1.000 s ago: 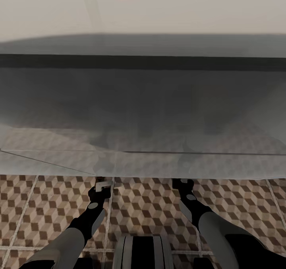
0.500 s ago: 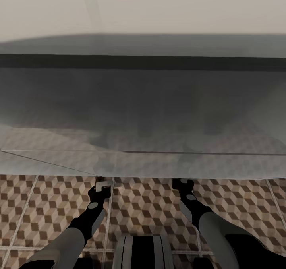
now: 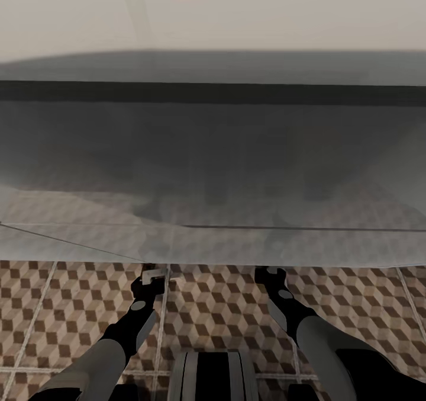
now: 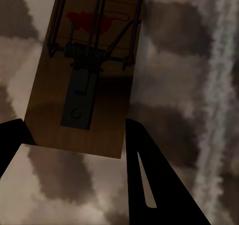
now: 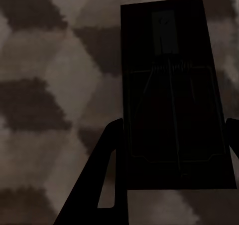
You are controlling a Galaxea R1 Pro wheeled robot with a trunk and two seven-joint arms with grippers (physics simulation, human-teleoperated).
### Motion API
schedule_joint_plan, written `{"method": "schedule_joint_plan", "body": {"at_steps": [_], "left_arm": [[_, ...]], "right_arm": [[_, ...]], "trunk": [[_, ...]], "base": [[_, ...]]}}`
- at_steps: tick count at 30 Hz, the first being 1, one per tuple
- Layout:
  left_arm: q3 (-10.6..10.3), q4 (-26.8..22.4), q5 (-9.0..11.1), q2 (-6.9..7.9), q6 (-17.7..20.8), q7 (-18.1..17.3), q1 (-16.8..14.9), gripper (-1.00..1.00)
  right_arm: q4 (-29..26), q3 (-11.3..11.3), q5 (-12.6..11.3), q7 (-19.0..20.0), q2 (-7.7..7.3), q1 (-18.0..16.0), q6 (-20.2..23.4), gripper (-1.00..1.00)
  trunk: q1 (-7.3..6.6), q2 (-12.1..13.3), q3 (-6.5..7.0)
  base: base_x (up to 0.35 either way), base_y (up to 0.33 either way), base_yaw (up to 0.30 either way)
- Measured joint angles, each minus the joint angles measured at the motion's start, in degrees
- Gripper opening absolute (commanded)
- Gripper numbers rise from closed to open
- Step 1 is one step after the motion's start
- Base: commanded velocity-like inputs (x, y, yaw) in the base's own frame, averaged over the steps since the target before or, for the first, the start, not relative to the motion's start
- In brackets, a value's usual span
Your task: Take the four mousetraps from the cabinet in the bathroom and place them on the bathroom floor. Make sure all four end up on the same floor surface, and ensure that at least two of them are either under or directly next to the same bathroom sink.
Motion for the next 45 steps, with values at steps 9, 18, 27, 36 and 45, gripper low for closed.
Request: {"method": "schedule_joint_plan", "body": {"at_steps": [9,18,27,36,45], "left_arm": [[0.0,0.0,0.0,0.01,0.0,-0.1,0.0,-1.00],[0.0,0.0,0.0,0.02,0.0,0.0,0.0,-1.00],[0.0,0.0,0.0,0.02,0.0,-0.1,0.0,-1.00],[0.0,0.0,-0.1,0.02,0.1,0.0,0.0,-1.00],[0.0,0.0,-0.1,0.02,0.1,0.0,0.0,-1.00]], "right_arm": [[0.0,0.0,0.0,0.3,-0.09,0.0,0.0,-1.00],[-0.1,-0.1,0.0,0.3,-0.10,0.0,0.0,-1.00],[-0.1,-0.2,0.0,0.3,-0.61,0.0,0.6,-1.00],[-0.2,-0.2,0.1,0.4,-0.88,0.0,1.4,1.00],[-0.2,-0.2,0.1,0.4,-0.89,0.0,1.5,1.00]], "trunk": [[0.00,0.0,0.00],[0.00,0.0,0.00],[0.00,0.0,0.00],[0.00,0.0,0.00],[0.00,0.0,0.00]], "base": [[0.000,0.000,0.000],[0.000,0.000,0.000],[0.000,0.000,0.000],[0.000,0.000,0.000],[0.000,0.000,0.000]]}}
